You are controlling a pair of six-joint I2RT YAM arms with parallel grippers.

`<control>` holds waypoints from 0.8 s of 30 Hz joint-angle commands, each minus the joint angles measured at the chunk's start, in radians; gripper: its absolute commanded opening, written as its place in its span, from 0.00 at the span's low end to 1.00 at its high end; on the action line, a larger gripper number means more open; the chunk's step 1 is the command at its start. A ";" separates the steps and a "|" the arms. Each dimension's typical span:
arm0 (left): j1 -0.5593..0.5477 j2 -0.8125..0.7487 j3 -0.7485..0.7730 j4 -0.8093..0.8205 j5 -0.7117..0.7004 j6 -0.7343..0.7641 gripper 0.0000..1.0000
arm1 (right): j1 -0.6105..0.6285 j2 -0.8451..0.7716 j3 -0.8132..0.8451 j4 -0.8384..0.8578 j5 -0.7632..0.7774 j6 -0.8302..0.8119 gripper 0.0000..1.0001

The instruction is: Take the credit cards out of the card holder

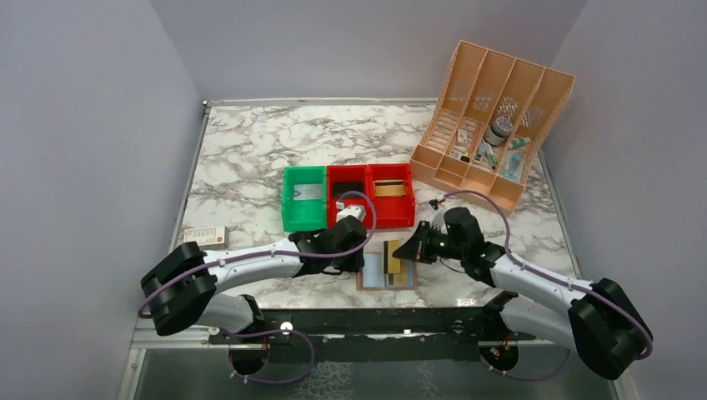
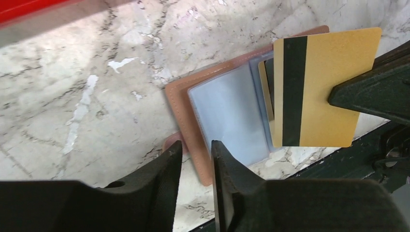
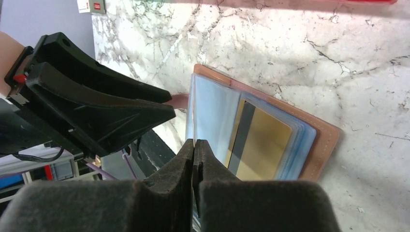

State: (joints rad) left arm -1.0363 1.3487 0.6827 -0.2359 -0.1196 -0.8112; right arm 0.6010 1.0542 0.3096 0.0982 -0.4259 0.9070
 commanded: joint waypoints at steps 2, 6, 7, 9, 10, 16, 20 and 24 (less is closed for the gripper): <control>-0.001 -0.073 0.022 -0.092 -0.110 0.024 0.35 | 0.003 0.004 0.026 0.013 -0.012 -0.039 0.01; 0.003 -0.108 0.030 -0.132 -0.136 0.038 0.38 | 0.003 0.051 0.013 0.066 -0.064 -0.030 0.01; 0.006 -0.116 0.032 -0.141 -0.139 0.041 0.39 | 0.003 0.055 0.010 0.075 -0.071 -0.029 0.01; 0.012 -0.136 0.034 -0.155 -0.142 0.049 0.42 | 0.003 0.050 0.014 0.075 -0.070 -0.040 0.01; 0.018 -0.146 0.035 -0.163 -0.143 0.054 0.44 | 0.004 0.042 0.019 0.066 -0.063 -0.050 0.01; 0.095 -0.238 0.065 -0.238 -0.118 0.109 0.54 | 0.003 -0.037 0.096 -0.046 0.045 -0.159 0.01; 0.208 -0.306 0.106 -0.307 -0.080 0.182 0.66 | 0.003 -0.107 0.171 -0.139 0.204 -0.272 0.01; 0.358 -0.351 0.130 -0.355 -0.030 0.266 0.77 | 0.003 -0.127 0.242 -0.160 0.368 -0.408 0.01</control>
State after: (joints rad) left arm -0.7948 1.0420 0.7700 -0.5072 -0.2050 -0.6556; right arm 0.6010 0.9478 0.4755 -0.0040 -0.2741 0.6674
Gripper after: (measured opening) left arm 0.726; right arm 0.017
